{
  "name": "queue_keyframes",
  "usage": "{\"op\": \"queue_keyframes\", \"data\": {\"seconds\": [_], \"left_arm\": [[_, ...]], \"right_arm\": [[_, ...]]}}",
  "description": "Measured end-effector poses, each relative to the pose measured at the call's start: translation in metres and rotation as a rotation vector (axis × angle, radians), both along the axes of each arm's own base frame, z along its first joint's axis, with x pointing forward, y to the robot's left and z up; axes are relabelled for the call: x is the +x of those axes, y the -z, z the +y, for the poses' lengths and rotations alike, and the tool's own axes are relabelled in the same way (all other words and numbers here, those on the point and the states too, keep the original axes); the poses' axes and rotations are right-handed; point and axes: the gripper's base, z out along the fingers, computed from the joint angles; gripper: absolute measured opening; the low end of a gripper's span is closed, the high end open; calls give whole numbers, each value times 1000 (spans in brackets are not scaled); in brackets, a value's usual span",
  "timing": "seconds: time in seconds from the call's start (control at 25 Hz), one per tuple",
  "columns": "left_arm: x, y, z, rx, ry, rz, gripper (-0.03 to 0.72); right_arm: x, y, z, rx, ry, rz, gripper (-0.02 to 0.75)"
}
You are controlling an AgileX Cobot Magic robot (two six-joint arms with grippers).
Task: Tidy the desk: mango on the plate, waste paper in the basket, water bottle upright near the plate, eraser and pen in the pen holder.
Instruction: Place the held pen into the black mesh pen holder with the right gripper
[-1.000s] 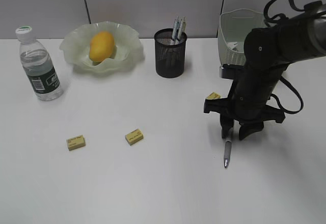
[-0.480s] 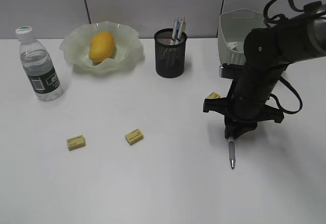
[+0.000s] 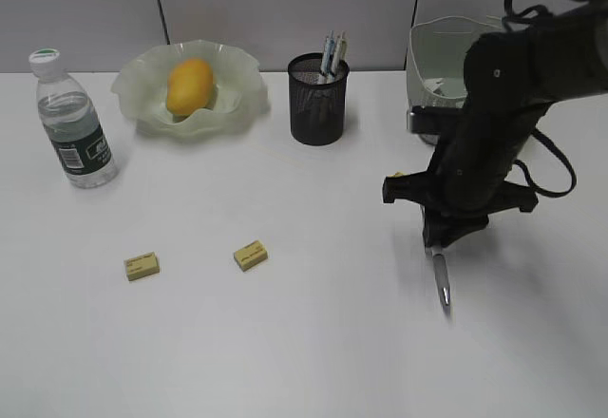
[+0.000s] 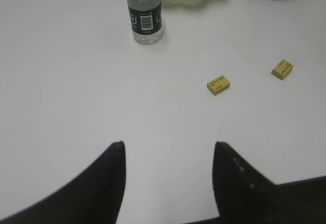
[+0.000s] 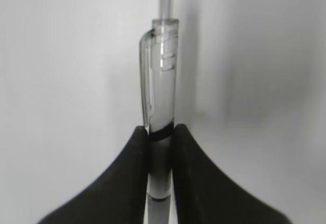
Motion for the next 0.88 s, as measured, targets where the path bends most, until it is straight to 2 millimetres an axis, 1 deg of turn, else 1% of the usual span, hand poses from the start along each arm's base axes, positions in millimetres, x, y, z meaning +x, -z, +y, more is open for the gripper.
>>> {"op": "queue_keyframes", "data": {"seconds": [0.28, 0.44, 0.56, 0.68, 0.88], "left_arm": [[0, 0, 0, 0, 0, 0, 408], [0, 0, 0, 0, 0, 0, 406], [0, 0, 0, 0, 0, 0, 400], [0, 0, 0, 0, 0, 0, 397], [0, 0, 0, 0, 0, 0, 393]], "right_arm": [[5, -71, 2, 106, -28, -272, 120], [21, -113, 9, 177, -34, -457, 120], [33, -135, 14, 220, -37, -572, 120], [43, -157, 21, 269, -60, -725, 120], [53, -177, 36, 341, -109, -989, 120]]}}
